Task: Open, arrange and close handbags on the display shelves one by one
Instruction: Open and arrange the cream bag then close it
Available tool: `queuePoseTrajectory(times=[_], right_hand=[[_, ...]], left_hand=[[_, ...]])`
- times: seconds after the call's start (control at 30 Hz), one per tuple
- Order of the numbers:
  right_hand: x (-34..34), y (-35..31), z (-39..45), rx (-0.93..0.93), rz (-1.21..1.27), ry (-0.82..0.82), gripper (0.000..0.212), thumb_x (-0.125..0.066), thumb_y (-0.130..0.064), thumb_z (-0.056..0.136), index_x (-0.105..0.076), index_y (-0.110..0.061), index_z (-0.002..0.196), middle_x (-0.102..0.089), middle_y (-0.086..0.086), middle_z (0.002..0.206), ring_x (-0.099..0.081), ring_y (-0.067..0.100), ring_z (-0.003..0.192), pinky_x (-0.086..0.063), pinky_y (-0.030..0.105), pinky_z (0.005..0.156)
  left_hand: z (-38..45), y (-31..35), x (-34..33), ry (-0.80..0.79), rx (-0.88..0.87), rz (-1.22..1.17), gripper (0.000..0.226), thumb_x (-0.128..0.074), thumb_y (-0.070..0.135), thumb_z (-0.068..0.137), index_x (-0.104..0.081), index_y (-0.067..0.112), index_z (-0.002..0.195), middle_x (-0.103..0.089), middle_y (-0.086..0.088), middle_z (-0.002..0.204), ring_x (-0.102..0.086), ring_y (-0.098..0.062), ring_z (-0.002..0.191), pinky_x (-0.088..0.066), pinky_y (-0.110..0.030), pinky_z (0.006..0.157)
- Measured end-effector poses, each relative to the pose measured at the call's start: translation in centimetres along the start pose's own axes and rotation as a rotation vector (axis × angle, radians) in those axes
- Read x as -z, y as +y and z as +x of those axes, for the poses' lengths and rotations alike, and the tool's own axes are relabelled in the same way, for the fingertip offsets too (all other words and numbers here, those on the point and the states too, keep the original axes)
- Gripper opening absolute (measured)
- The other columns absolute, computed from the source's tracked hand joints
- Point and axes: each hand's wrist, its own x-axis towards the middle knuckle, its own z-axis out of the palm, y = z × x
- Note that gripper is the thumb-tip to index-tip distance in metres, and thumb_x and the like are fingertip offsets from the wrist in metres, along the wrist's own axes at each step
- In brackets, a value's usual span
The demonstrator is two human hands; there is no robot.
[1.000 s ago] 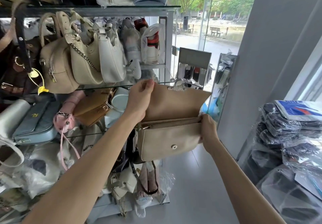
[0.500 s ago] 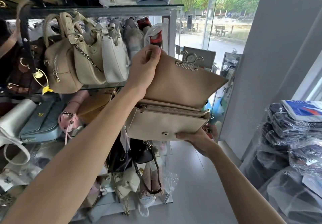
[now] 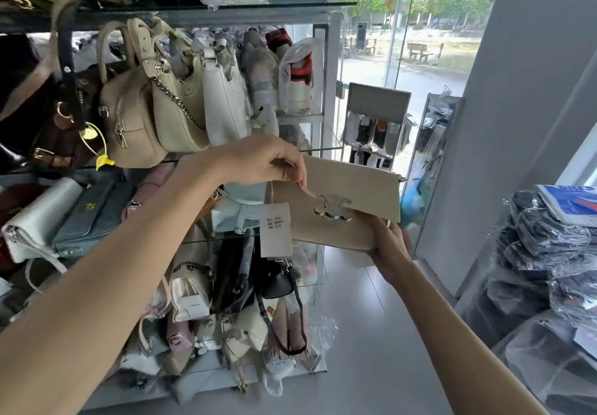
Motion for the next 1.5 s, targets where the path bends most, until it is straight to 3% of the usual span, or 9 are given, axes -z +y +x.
queuePoseTrajectory(times=[0.2,0.37,0.5,0.6,0.97,1.13,1.27,1.4,1.5], right_hand=[[-0.2,0.3,-0.1,-0.016,-0.007,0.028,0.01,-0.066,-0.016,0.098,-0.069,-0.023,0.106,-0.073,-0.003,0.096,-0.069,0.013,0.083,-0.059,0.031,0.057],[-0.5,-0.1,-0.4,-0.015,-0.018,0.042,0.011,-0.066,-0.016,0.098,-0.068,-0.023,0.105,-0.073,-0.001,0.098,-0.068,0.015,0.084,-0.061,0.033,0.06],[-1.1,-0.9,-0.7,0.014,-0.066,-0.008,0.028,-0.075,-0.031,0.077,-0.07,-0.025,0.104,-0.076,-0.007,0.088,-0.071,0.01,0.078,-0.062,0.032,0.063],[-1.1,-1.1,-0.8,0.039,-0.118,-0.033,0.037,-0.073,-0.035,0.073,-0.07,-0.022,0.107,-0.076,-0.006,0.088,-0.069,0.012,0.08,-0.06,0.033,0.066],[-0.8,-0.7,-1.9,0.09,-0.134,-0.104,0.058,-0.079,-0.045,0.054,-0.072,-0.018,0.104,-0.078,-0.006,0.086,-0.072,0.008,0.075,-0.059,0.027,0.061],[-0.8,-0.7,-2.0,0.049,-0.175,-0.119,0.018,-0.073,-0.021,0.092,-0.076,-0.031,0.106,-0.078,-0.001,0.098,-0.07,0.018,0.087,-0.06,0.038,0.071],[-1.2,-1.0,-2.4,-0.032,-0.128,-0.126,0.016,-0.064,-0.023,0.099,-0.073,-0.021,0.113,-0.07,0.012,0.114,-0.071,0.021,0.09,-0.06,0.036,0.062],[-0.9,-1.4,-2.4,-0.135,0.095,-0.282,0.057,-0.078,-0.027,0.079,-0.059,-0.007,0.13,-0.066,0.014,0.117,-0.069,0.031,0.107,-0.06,0.052,0.084],[-1.4,-0.7,-2.7,-0.178,0.17,-0.437,0.067,-0.085,-0.015,0.07,-0.058,-0.005,0.13,-0.07,0.012,0.12,-0.068,0.033,0.115,-0.057,0.048,0.096]], left_hand=[[-0.4,-0.5,-0.5,-0.158,0.059,0.198,0.016,-0.083,0.049,0.08,-0.079,0.042,0.095,-0.055,0.023,0.136,-0.036,0.001,0.127,-0.026,-0.03,0.11],[0.3,-0.3,-2.3,0.053,0.018,0.32,0.037,-0.073,0.07,0.078,-0.072,0.046,0.106,-0.051,0.017,0.141,-0.041,-0.015,0.135,-0.03,-0.05,0.114],[1.5,0.9,-3.9,0.047,0.131,0.43,0.098,-0.071,0.085,0.065,-0.035,0.05,0.149,-0.044,0.003,0.149,-0.045,-0.026,0.136,-0.035,-0.05,0.112],[2.3,1.1,-3.7,-0.078,0.261,0.403,0.131,-0.075,0.09,0.049,-0.011,0.051,0.156,-0.049,0.001,0.149,-0.05,-0.027,0.133,-0.043,-0.049,0.107],[3.6,1.3,-4.6,-0.196,0.224,0.245,0.103,-0.095,0.07,0.026,-0.047,0.04,0.112,-0.063,0.01,0.11,-0.061,-0.019,0.101,-0.054,-0.043,0.09],[3.3,0.4,-5.1,-0.189,0.211,0.118,0.096,-0.099,0.063,0.028,-0.048,0.044,0.107,-0.061,0.017,0.107,-0.061,-0.012,0.099,-0.054,-0.043,0.091],[3.0,-0.8,-4.7,-0.198,0.225,0.041,0.096,-0.098,0.062,0.028,-0.056,0.04,0.111,-0.065,0.017,0.11,-0.063,-0.009,0.101,-0.054,-0.043,0.095],[1.8,-3.0,-4.0,-0.089,0.295,-0.169,0.106,-0.099,0.06,0.028,-0.059,0.039,0.123,-0.068,0.016,0.118,-0.065,-0.008,0.109,-0.052,-0.044,0.102],[0.8,-4.0,-3.8,-0.011,0.336,-0.365,0.104,-0.101,0.052,0.028,-0.063,0.036,0.123,-0.074,0.013,0.116,-0.069,-0.009,0.109,-0.054,-0.043,0.102]])
